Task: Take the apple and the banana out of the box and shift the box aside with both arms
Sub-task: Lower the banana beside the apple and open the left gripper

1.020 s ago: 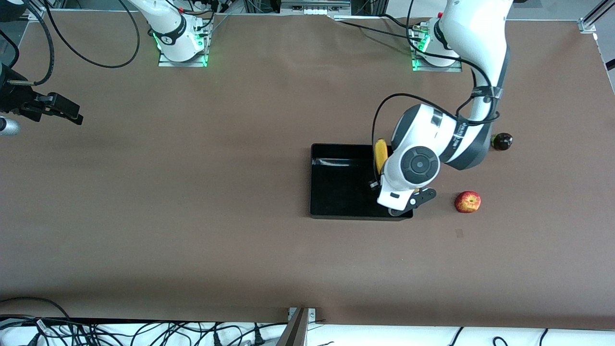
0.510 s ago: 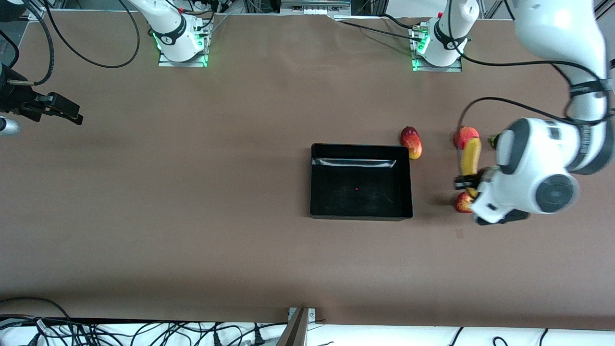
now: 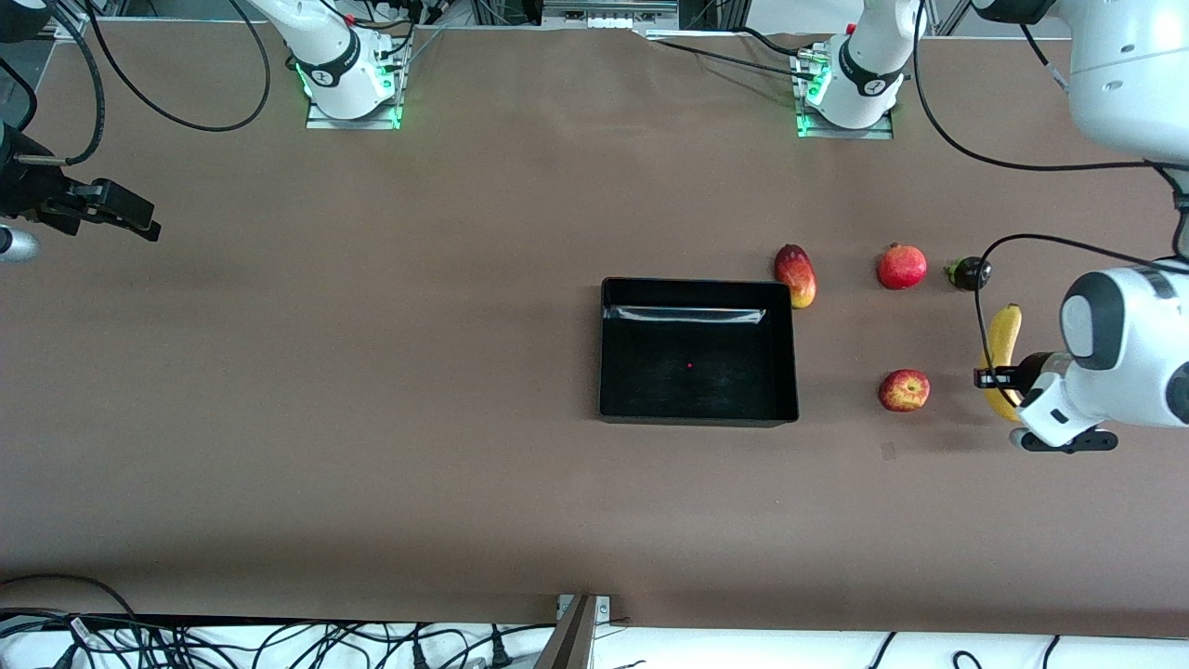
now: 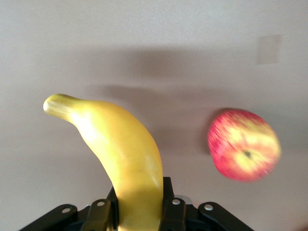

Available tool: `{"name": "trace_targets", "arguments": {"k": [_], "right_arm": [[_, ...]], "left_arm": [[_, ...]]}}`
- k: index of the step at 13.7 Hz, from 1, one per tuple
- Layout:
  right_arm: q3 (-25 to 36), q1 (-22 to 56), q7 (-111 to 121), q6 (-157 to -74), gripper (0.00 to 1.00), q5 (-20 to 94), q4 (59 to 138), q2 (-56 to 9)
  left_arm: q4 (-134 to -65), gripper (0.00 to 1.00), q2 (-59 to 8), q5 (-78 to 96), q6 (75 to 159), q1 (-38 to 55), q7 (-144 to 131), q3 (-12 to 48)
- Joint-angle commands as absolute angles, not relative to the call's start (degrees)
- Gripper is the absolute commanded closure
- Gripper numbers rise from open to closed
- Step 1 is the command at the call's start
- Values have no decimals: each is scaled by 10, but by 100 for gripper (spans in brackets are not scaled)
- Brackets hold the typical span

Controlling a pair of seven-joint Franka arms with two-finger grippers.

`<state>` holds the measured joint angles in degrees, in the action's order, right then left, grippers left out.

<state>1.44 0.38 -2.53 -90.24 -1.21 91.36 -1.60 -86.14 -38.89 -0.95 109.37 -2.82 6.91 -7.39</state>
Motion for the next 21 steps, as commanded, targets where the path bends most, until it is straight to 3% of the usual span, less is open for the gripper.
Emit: {"name": "trace_targets", "arguments": {"k": [1,8,10,12,13,16,19,21], "right_arm": [[18,3,-24,-882,0,-7,904,-17],[19,3,-25,-882,0,-7,904,-18],[19,3,-27,-882,0,-7,904,-18],[19,4,-33,-882,0,-6,904,-17],[20,3,-33,-882,0,-7,904,-17],[25,5,-26,-885,0,-6,904,-18],[18,11,-24,-871,0,-7,904,-15],[19,13,-29,-869,0,-7,904,-19]], "left_arm": [[-893,100,-392,-27,1146,-20,70,-70],[-904,100,-433,-26,1222,-24,54,-70],[-904,66,-436,-27,1232,-27,56,-70],[-904,15,-433,-27,1228,-28,58,-70],[-904,0,-429,-27,1225,-28,61,-70],[-899,0,-374,-27,1132,-22,59,-70],[-903,0,-255,-23,1000,13,54,-70],[-908,0,-174,-16,968,41,38,-70]]}}
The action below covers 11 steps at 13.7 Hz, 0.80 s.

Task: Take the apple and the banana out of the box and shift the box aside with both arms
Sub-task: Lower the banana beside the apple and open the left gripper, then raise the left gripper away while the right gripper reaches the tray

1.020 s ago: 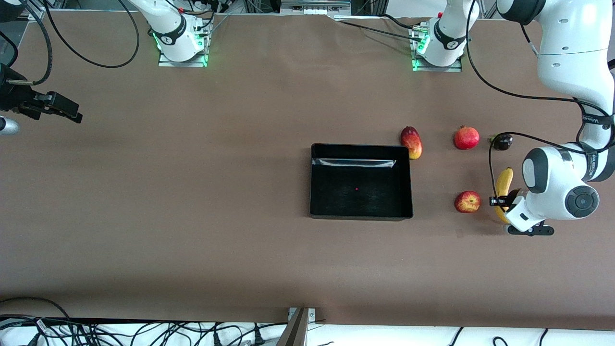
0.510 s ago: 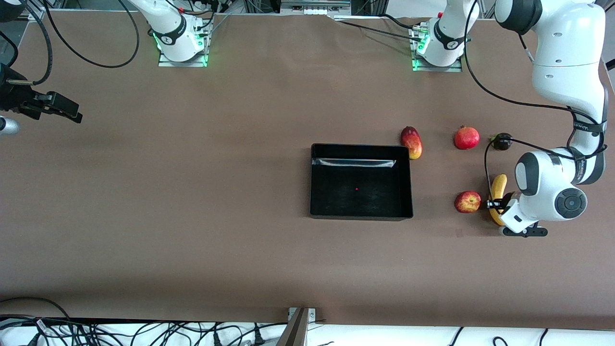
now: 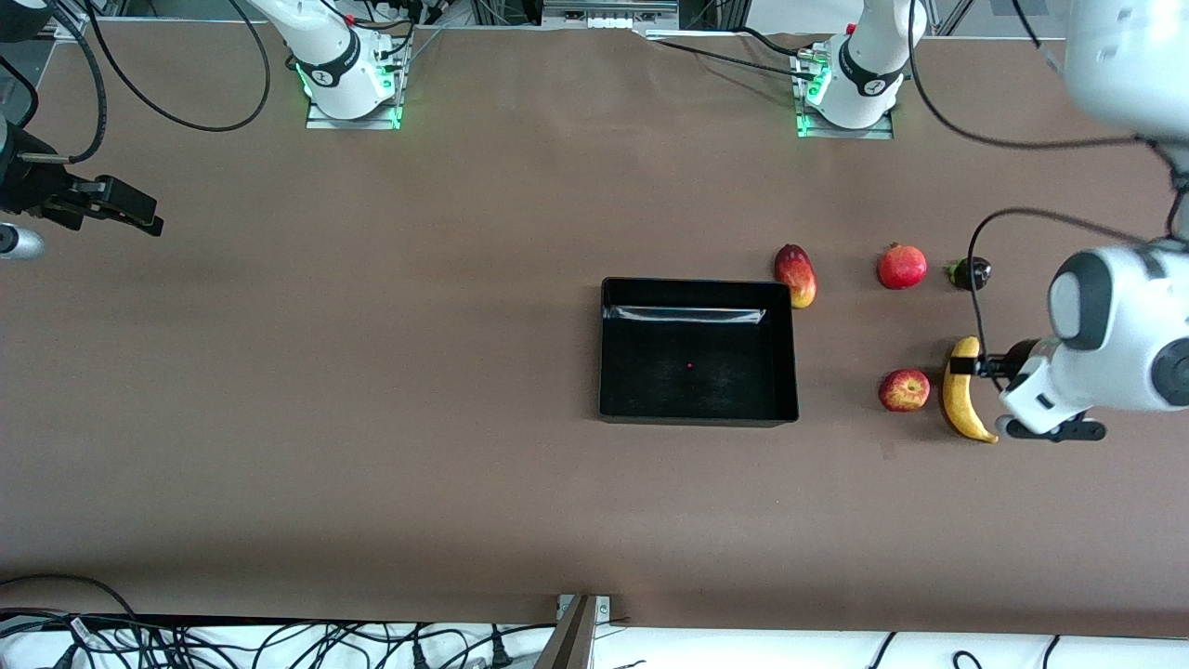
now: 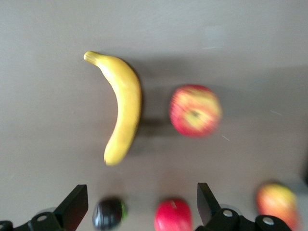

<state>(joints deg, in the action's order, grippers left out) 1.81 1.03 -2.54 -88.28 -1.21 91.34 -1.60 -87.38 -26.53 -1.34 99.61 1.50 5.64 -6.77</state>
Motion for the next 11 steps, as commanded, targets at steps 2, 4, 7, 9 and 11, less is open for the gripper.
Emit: {"name": "trace_targets", "arguments": {"k": [2,4,7,9,11], "right_arm": [[9,37,-26,-864,0,-7,905,-20],[10,38,-21,-866,0,-8,904,-25],[13,34,-23,-866,0,-8,904,-26],[6,44,-33,-873,0,-7,904,-27],[6,64,-28,-879,0,-5,904,-39]], "left_arm": [[-918,0,-102,7,958,62,-8,-71],[-915,0,-65,10,958,71,-13,-72],[-915,0,-22,4,962,71,-5,-74],[-915,0,-15,0,962,72,-7,-75],[-918,0,-16,-3,963,72,-7,-75]]}}
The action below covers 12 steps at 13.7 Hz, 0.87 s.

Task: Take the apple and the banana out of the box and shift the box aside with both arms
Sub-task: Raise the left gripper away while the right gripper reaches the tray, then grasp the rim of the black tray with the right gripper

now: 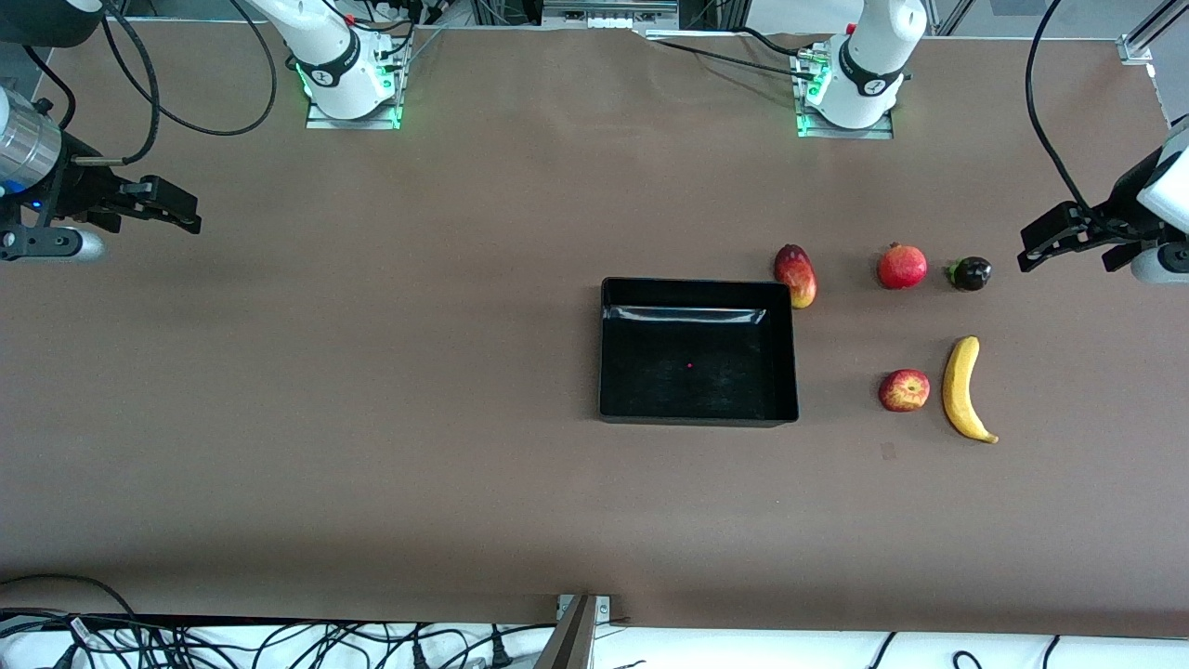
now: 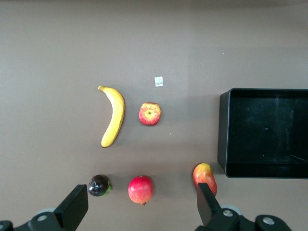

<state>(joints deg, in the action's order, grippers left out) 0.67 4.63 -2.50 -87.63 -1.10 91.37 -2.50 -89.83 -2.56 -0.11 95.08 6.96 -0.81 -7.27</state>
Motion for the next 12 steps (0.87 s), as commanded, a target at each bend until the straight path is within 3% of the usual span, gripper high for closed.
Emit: {"name": "trace_targets", "arguments": {"k": [1,6,9,12], "right_arm": [[5,85,-15,-895,0,-9,904,-49],[3,191,-101,-974,0,4,850,-182],[2,234,-194,-1031,0,92,801,-265],[4,315,-309,-1175,0,92,800,-325]], "left_arm": [[-918,0,-18,-3,966,70,-7,-75],[-923,0,-24,-7,980,23,7,-40],[-922,0,-28,-7,981,19,9,-38],[-924,0,-33,-7,991,9,9,-31]]}}
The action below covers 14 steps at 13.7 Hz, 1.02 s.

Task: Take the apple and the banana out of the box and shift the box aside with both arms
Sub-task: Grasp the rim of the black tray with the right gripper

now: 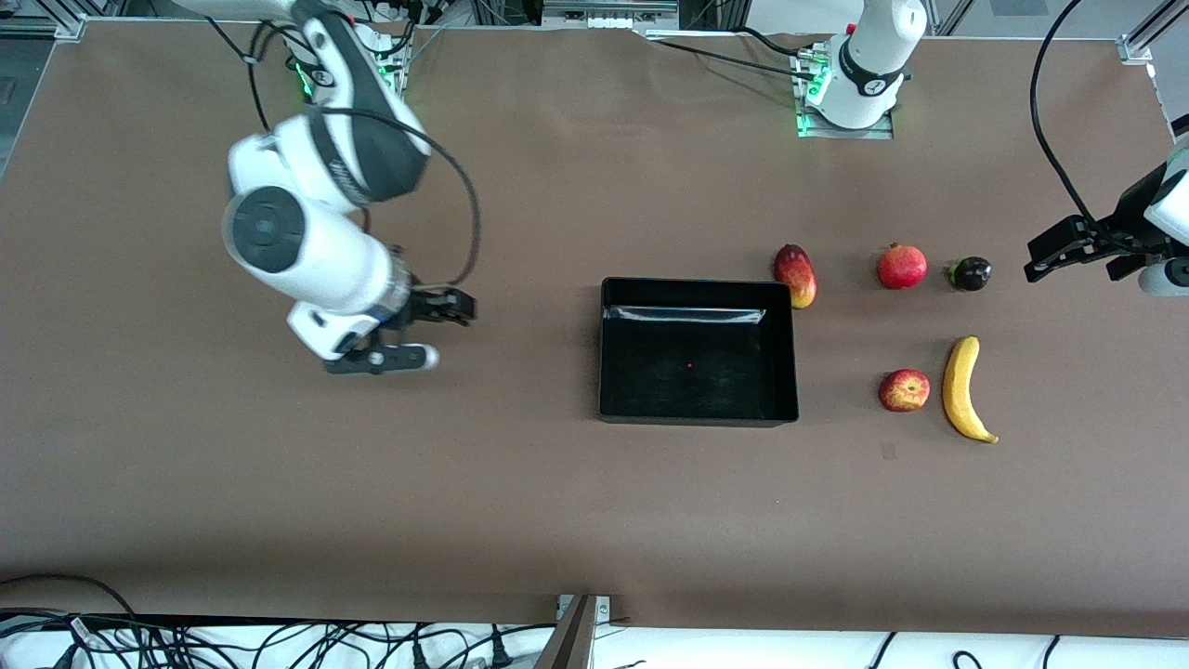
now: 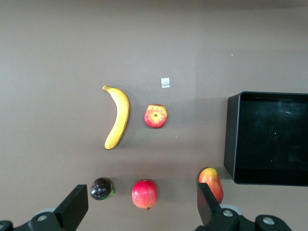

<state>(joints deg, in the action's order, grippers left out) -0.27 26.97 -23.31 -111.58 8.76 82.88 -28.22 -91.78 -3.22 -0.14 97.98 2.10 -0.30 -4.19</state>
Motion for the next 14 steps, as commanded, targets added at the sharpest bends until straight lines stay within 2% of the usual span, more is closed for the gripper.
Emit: {"name": "trace_targets", "arguments": {"k": [1,6,8,9,10,11,12,13,14], "right_arm": [[4,335,-342,-1211,0,91,799,-342],[5,415,-380,-1329,0,89,799,-409],[8,435,-388,-1369,12,73,801,-440],[8,439,-388,-1380,15,59,800,-454],[8,442,-388,-1397,22,50,802,-467],[8,452,-388,-1413,35,47,802,-482],[9,456,-388,-1421,60,47,802,-493],[8,455,-381,-1421,94,47,802,-496],[8,455,-380,-1420,100,47,802,-495]], "left_arm": [[-924,0,-33,-7,992,6,9,-31],[-921,0,-34,-6,993,-11,7,-12],[-919,0,-33,-1,993,-11,2,-12],[-918,0,-33,1,993,-11,2,-11],[-918,0,-33,3,993,-11,1,-11],[-916,0,-33,4,993,-11,1,-11],[-912,0,-33,4,993,-11,0,-11],[-911,0,-33,4,993,-11,-2,-11],[-908,0,-32,6,993,-11,-6,-11]]}}
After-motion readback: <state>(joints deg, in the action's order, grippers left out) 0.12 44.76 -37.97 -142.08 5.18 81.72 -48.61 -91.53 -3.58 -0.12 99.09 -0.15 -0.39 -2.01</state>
